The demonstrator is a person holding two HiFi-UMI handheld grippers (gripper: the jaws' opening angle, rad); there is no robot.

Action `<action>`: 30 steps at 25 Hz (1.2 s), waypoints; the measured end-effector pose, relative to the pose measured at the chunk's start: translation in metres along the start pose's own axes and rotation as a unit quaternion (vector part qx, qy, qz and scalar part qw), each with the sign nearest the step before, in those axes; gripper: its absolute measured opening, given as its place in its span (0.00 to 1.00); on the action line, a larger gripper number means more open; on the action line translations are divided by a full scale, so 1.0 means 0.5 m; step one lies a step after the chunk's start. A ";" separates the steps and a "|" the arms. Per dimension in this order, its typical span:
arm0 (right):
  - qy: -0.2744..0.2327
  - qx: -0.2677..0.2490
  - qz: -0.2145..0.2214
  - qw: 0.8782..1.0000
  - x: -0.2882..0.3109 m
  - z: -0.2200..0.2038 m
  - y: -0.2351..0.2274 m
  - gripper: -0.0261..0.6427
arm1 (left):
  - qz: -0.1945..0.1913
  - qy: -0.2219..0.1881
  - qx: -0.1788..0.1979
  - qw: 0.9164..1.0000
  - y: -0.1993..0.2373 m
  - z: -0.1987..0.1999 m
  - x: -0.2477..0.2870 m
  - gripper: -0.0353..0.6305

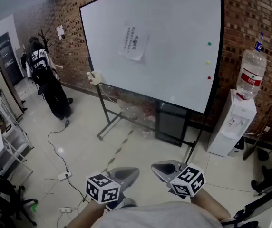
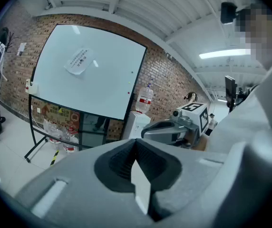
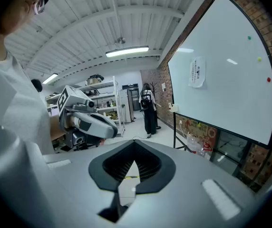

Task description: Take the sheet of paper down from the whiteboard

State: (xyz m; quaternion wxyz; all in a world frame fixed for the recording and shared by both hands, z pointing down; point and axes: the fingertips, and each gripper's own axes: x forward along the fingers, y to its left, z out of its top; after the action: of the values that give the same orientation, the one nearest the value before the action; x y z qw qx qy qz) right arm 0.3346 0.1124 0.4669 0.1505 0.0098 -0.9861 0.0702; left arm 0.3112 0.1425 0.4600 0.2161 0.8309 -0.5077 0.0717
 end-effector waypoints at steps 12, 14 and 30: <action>0.034 0.005 -0.007 0.999 0.128 0.010 -0.095 0.04 | 0.015 -0.014 -0.039 0.999 0.201 0.015 0.000 0.06; 0.040 0.010 -0.009 0.999 0.169 0.017 -0.125 0.04 | 0.007 -0.016 -0.042 0.999 0.248 0.023 0.012 0.06; 0.024 0.012 -0.109 0.994 0.611 0.290 -0.567 0.04 | -0.057 -0.009 0.028 0.998 0.890 0.378 0.149 0.06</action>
State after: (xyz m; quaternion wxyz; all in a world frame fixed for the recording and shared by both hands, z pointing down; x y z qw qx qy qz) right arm 0.0115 -0.1882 0.4593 0.1808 0.1173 -0.9743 0.0659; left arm -0.0617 -0.1736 0.4434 0.1918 0.8647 -0.4594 0.0666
